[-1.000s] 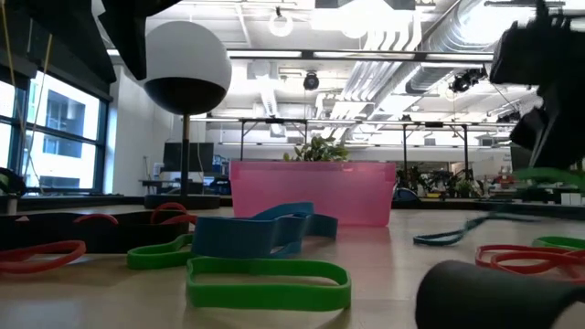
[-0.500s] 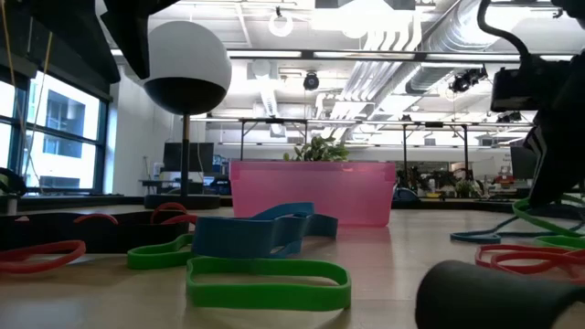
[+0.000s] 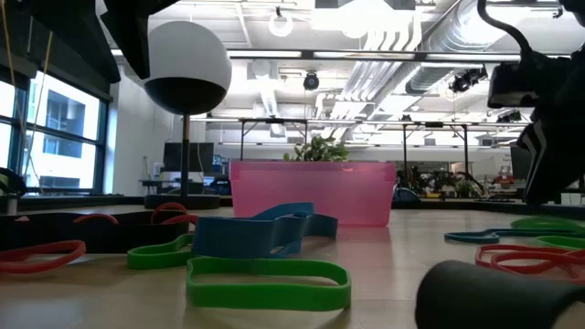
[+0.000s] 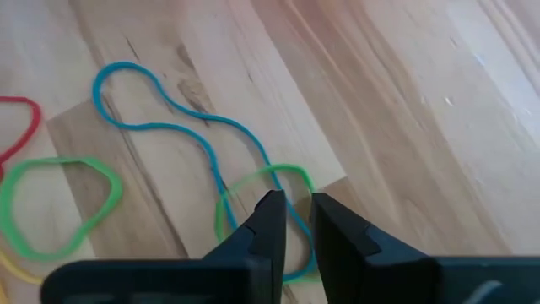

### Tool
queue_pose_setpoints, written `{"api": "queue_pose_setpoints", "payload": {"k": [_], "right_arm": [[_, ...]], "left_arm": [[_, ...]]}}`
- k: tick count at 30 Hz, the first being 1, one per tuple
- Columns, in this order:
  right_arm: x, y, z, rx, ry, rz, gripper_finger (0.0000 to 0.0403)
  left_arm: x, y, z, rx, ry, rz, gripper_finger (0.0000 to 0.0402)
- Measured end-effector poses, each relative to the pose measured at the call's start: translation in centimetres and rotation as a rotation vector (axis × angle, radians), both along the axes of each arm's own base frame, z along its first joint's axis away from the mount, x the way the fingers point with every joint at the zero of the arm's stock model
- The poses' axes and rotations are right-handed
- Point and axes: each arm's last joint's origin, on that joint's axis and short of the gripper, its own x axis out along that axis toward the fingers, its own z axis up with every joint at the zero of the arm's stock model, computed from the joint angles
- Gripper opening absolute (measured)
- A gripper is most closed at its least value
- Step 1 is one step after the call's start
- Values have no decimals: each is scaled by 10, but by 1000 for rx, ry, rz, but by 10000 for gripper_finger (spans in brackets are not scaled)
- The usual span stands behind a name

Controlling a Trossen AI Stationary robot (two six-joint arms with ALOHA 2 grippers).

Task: Pick and place rubber bands into bin
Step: Put the green rubber band into the red bin

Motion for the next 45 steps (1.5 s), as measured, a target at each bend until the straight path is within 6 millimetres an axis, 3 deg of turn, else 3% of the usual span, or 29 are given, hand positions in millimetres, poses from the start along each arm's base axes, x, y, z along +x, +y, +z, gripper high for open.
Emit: {"api": "queue_pose_setpoints", "payload": {"k": [8,15,20,25,29,37,45], "right_arm": [[-1,-2,-1,-48,27,70,60],[-13,-10,-22,27,84,23,75],[-15,-11,-25,44,65,4,76],[-15,-12,-25,31,62,3,61],[-15,-12,-26,21,64,8,16],[-12,-11,-23,13,53,10,3],[4,-1,-2,16,-16,78,3]], "left_arm": [[0,0,0,-6,-9,18,150],[0,0,0,-6,-10,21,150],[0,0,0,-8,-15,31,150],[0,0,0,-4,-17,31,150],[0,0,0,0,-19,32,150],[0,1,0,11,-25,33,150],[0,1,1,41,-40,35,150]]}}
